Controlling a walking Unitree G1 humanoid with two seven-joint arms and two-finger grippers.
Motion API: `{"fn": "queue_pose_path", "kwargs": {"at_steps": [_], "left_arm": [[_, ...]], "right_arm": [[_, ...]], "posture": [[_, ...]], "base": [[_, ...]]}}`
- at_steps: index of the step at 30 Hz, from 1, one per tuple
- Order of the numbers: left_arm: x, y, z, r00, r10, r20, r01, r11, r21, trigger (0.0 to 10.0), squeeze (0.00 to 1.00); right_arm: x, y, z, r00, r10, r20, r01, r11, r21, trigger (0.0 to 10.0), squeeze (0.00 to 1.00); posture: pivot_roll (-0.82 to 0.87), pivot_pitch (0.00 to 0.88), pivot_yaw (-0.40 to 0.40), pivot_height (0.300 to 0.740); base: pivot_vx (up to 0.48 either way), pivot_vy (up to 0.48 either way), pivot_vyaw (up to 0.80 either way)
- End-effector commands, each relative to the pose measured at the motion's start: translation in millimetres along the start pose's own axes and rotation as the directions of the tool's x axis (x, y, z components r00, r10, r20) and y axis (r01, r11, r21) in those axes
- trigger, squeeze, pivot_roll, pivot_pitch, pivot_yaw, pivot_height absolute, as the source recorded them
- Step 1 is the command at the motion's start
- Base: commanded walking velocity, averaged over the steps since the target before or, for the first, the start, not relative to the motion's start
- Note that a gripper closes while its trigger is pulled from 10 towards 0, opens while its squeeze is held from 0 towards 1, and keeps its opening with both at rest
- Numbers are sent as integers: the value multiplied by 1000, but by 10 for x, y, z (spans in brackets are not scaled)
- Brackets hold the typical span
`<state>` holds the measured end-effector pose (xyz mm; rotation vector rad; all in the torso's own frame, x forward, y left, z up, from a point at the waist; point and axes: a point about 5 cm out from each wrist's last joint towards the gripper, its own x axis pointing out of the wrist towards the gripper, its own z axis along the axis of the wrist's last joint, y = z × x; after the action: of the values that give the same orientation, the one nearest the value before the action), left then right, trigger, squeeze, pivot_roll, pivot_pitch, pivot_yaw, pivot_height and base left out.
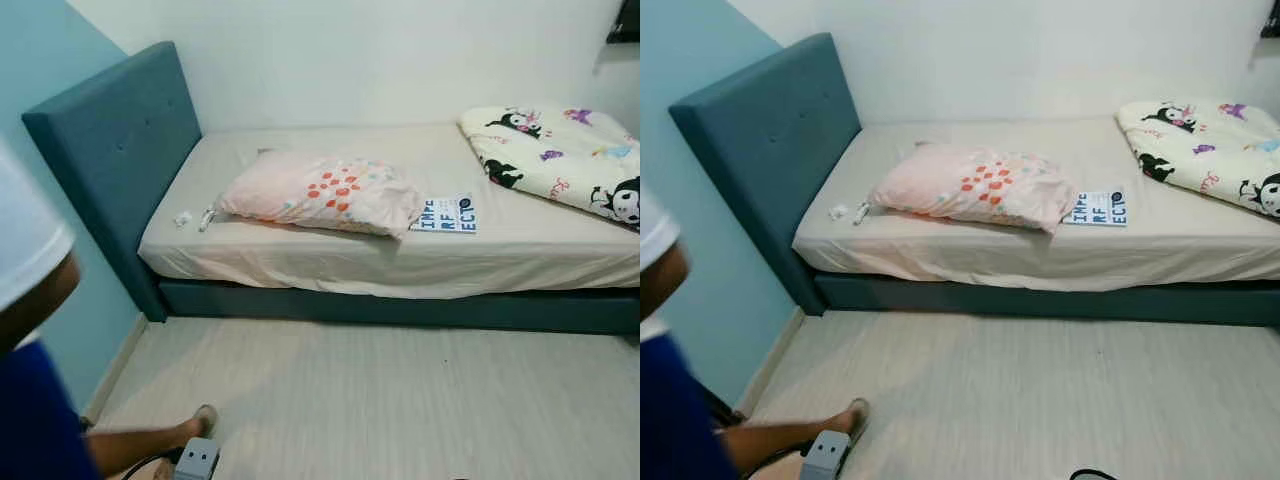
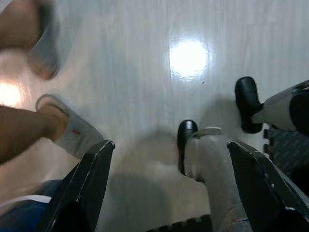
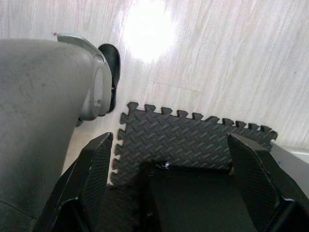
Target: Clean up the room
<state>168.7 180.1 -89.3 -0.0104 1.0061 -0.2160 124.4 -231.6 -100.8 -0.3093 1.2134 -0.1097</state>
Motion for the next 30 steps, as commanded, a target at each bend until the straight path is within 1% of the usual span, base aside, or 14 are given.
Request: {"fn": "queue_pose_path", "kwargs": {"at_steps": [1, 8, 10, 11, 12, 13, 14, 17, 20, 22, 23, 27, 28, 30], "left_arm": [[23, -29, 130, 998, -19, 53, 20, 1000, -22, 10000, 0], [55, -83, 314, 993, -45, 110, 50, 998, -37, 10000, 0], [66, -110, 380, 990, -59, 128, 64, 997, -37, 10000, 0], [66, -110, 380, 990, -59, 128, 64, 997, -37, 10000, 0], [74, -136, 421, 988, -74, 138, 79, 996, -30, 10000, 0], [74, -136, 421, 988, -74, 138, 79, 996, -30, 10000, 0], [76, -145, 432, 987, -80, 141, 84, 996, -27, 10000, 0], [77, -152, 439, 986, -85, 144, 90, 996, -25, 10000, 0], [79, -179, 483, 980, -111, 164, 114, 993, -12, 10000, 0], [80, -183, 493, 979, -115, 168, 118, 993, -10, 10000, 0], [86, -218, 582, 971, -135, 199, 137, 991, 1, 10000, 0], [91, -254, 677, 961, -153, 229, 154, 988, 12, 10000, 0], [94, -273, 735, 956, -158, 246, 159, 987, 14, 10000, 0], [94, -273, 735, 956, -158, 246, 159, 987, 14, 10000, 0]], "right_arm": [[-2, 60, 31, 1000, 12, 13, -12, 1000, 16, 10000, 0], [1, -8, 41, 999, -45, 16, 44, 999, 29, 10000, 0], [4, -195, 69, 993, -116, 18, 116, 993, 38, 10000, 0], [4, -195, 69, 993, -116, 18, 116, 993, 38, 10000, 0], [-8, -505, 161, 973, -230, 23, 227, 970, 83, 10000, 0], [-8, -505, 161, 973, -230, 23, 227, 970, 83, 10000, 0], [-22, -643, 226, 959, -282, 30, 277, 954, 112, 10000, 0], [-35, -741, 284, 947, -320, 36, 312, 939, 146, 10000, 0], [-88, -945, 605, 909, -403, 105, 370, 897, 242, 10000, 0], [-96, -962, 656, 905, -409, 119, 370, 893, 257, 10000, 0], [-117, -921, 878, 901, -391, 190, 320, 892, 319, 10000, 0], [-130, -852, 1030, 899, -371, 233, 283, 898, 337, 10000, 0], [-132, -778, 1106, 904, -339, 260, 248, 913, 325, 10000, 0], [-132, -778, 1106, 904, -339, 260, 248, 913, 325, 10000, 0]], "posture": [[-59, 60, 62, 740], [-55, 63, 58, 740], [-55, 63, 58, 740], [-55, 63, 58, 740], [-65, 64, 66, 740], [-65, 64, 66, 740], [-65, 64, 66, 740], [-67, 65, 67, 740], [-67, 68, 68, 740], [-67, 68, 68, 740], [-64, 68, 62, 740], [-59, 69, 57, 740], [-58, 72, 56, 740], [-58, 72, 56, 740]], "base": [[401, 0, 0], [403, 0, 441], [405, 0, 788], [405, 0, 788], [405, 0, 0], [405, 0, 0], [405, 0, 0], [405, 0, 0], [404, 0, 0], [401, 0, 0], [405, 0, 0], [404, 0, -387], [405, 0, -775], [405, 0, -775]]}}
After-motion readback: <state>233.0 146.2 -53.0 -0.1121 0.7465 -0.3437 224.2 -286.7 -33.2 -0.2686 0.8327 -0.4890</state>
